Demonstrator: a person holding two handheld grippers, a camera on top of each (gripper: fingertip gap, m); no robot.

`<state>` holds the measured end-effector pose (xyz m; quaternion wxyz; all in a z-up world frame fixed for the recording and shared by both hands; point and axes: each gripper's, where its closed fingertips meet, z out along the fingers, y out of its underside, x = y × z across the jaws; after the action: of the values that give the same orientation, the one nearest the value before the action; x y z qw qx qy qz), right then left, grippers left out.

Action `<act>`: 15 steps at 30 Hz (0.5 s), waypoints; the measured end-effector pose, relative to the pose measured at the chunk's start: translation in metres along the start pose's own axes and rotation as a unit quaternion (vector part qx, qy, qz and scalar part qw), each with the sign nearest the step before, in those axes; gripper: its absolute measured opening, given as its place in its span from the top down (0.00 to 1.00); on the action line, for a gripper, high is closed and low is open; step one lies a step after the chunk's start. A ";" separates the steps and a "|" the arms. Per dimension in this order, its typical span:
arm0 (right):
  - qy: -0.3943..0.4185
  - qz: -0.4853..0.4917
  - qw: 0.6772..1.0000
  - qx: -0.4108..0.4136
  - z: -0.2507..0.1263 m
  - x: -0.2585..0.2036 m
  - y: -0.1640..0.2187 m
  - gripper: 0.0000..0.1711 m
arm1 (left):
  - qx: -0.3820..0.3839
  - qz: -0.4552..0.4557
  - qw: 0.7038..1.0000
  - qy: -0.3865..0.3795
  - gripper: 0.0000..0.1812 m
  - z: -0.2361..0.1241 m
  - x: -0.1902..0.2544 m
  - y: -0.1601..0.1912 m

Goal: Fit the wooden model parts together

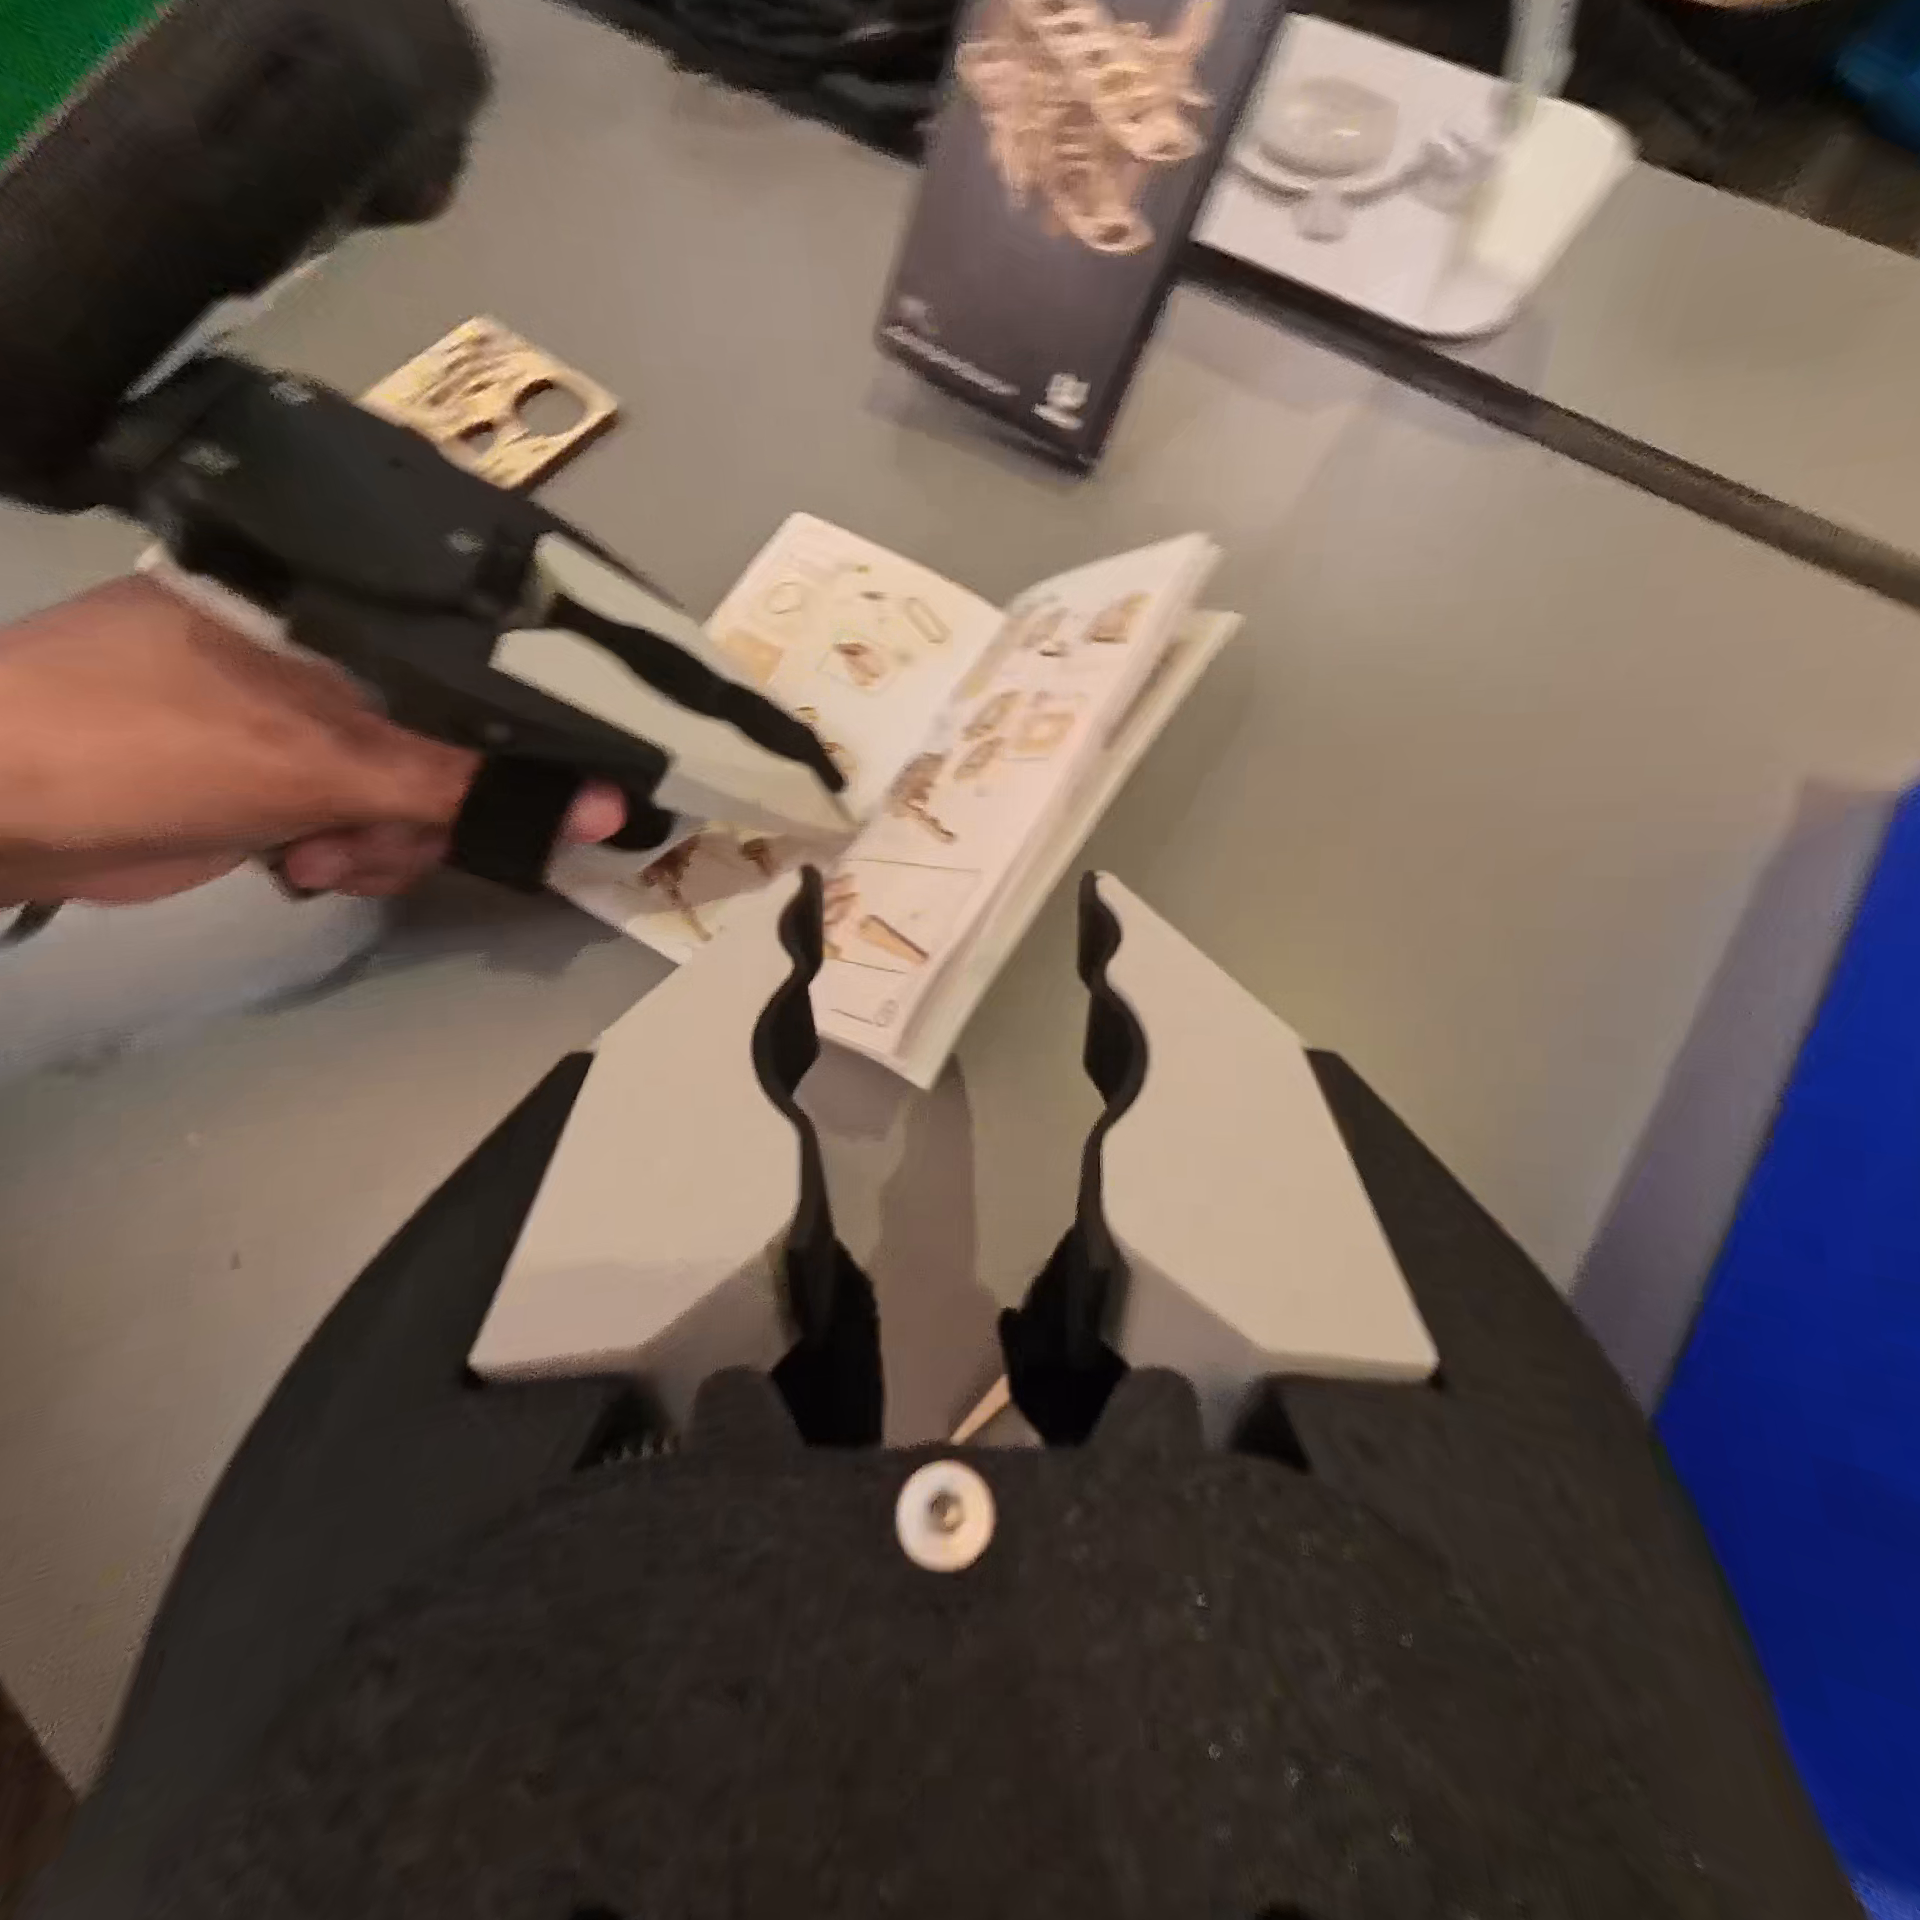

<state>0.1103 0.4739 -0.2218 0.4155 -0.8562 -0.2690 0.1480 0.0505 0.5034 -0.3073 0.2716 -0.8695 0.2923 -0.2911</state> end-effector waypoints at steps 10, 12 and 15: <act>0.028 -0.130 0.978 -0.159 0.067 0.028 0.053 1.00 | -0.010 0.024 1.000 -0.013 1.00 0.000 -0.002 0.005; 0.017 -0.108 0.983 -0.148 0.070 0.027 0.055 1.00 | -0.005 0.036 0.998 -0.048 1.00 -0.012 -0.015 0.006; 0.001 -0.096 0.986 -0.139 0.070 0.027 0.056 1.00 | -0.001 0.060 0.996 -0.072 1.00 -0.021 -0.030 0.013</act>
<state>0.1175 0.5054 -0.3100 0.3052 -0.8760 -0.3673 0.0678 0.0116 0.5083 -0.3117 0.3074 -0.8695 0.3239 -0.2109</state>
